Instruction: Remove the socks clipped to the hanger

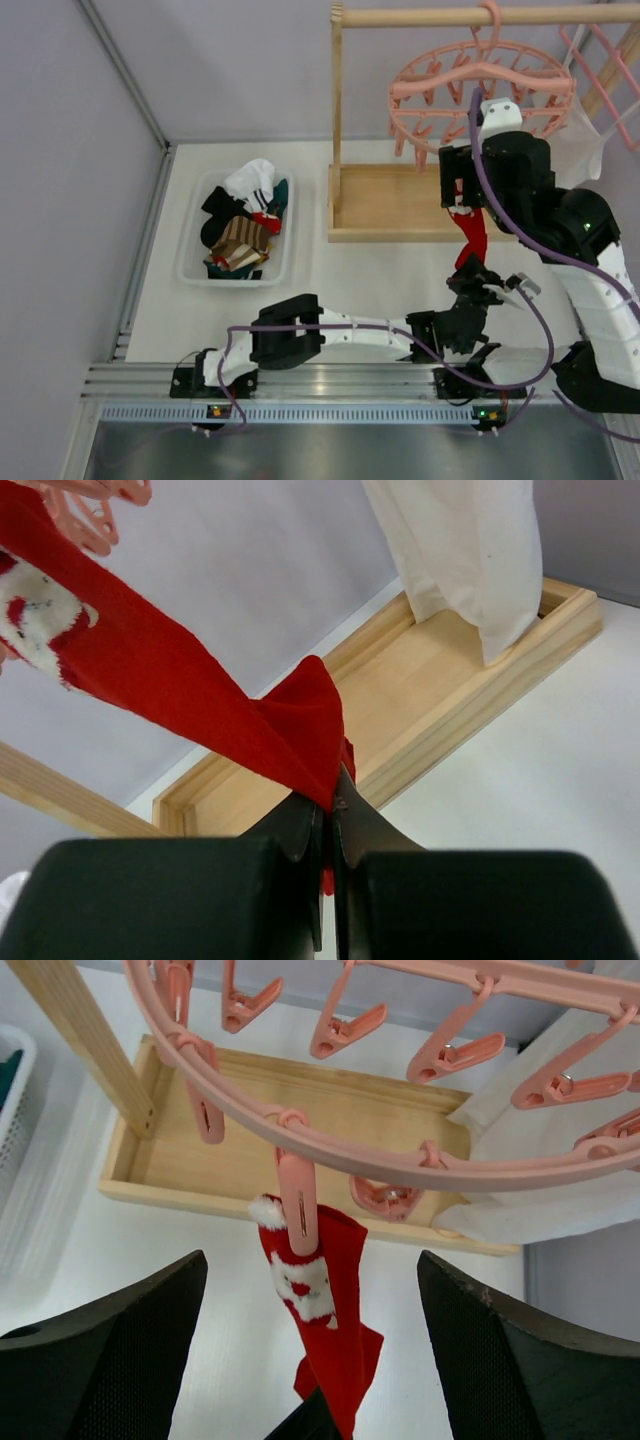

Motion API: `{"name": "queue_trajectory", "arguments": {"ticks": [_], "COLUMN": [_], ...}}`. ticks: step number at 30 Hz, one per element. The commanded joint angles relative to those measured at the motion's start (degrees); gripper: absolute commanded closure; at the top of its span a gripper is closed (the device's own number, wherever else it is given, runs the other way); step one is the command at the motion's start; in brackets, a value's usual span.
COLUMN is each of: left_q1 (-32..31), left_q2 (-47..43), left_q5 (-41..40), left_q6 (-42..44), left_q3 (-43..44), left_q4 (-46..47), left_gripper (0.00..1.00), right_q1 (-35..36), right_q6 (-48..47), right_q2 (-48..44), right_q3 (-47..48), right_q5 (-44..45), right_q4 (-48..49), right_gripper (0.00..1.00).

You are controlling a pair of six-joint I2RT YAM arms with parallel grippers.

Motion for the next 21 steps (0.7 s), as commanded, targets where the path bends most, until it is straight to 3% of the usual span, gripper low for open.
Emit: {"name": "queue_trajectory", "arguments": {"ticks": [1, 10, 21], "left_q1": [-0.73, -0.82, -0.82], "left_q2": [0.76, 1.38, -0.2], "left_q5": [6.3, 11.14, 11.76], "left_q6": [5.37, 7.67, 6.35], "left_q3": [2.61, 3.93, 2.09], "left_q4": [2.61, 2.53, 2.61], "left_gripper": [1.0, 1.0, 1.0], "right_q1": [4.18, 14.72, 14.91], "right_q6": [-0.15, 1.87, -4.71], "right_q2": [3.26, 12.84, 11.97], "right_q3": [3.36, 6.53, -2.95], "right_q5": [13.31, 37.38, 37.85], "right_q4": [-4.88, -10.07, 5.91], "right_gripper": [0.17, 0.17, 0.32]}}
